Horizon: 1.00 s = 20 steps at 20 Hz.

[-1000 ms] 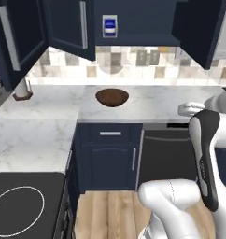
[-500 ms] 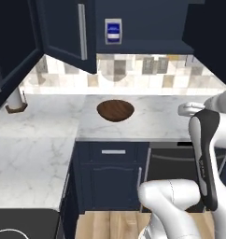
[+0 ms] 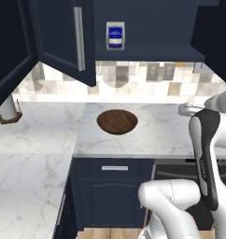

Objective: Pick the egg and butter from the fridge and place them by the bowl for mixing.

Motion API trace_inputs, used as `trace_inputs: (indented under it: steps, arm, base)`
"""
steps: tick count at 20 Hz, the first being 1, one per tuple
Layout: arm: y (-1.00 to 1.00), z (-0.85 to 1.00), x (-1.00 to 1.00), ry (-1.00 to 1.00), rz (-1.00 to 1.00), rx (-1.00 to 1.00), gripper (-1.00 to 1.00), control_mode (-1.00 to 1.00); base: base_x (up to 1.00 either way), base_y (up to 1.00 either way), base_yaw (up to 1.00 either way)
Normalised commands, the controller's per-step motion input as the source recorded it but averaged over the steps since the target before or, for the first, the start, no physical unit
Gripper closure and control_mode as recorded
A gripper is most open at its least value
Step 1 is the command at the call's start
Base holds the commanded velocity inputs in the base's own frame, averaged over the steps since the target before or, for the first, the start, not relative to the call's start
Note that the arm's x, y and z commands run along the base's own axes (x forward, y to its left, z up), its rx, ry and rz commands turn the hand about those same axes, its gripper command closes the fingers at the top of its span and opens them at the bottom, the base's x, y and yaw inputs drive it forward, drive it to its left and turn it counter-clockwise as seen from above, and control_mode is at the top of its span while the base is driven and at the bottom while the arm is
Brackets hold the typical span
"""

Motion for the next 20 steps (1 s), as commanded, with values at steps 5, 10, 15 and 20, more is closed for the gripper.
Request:
trace_inputs:
  steps: [5, 10, 15, 20]
  arm:
    - [0.00, 0.00, 0.00, 0.00, 0.00, 0.00, 1.00, 1.00]
    - [0.00, 0.00, 0.00, 0.00, 0.00, 0.00, 1.00, 1.00]
    - [0.00, 0.00, 0.00, 0.00, 0.00, 0.00, 1.00, 1.00]
    - [0.00, 0.00, 0.00, 0.00, 0.00, 0.00, 1.00, 1.00]
  base:
    - [0.62, 0.00, 0.00]
    - [0.47, 0.00, 0.00]
    - [0.08, 0.00, 0.02]
    - [0.00, 0.00, 0.00]
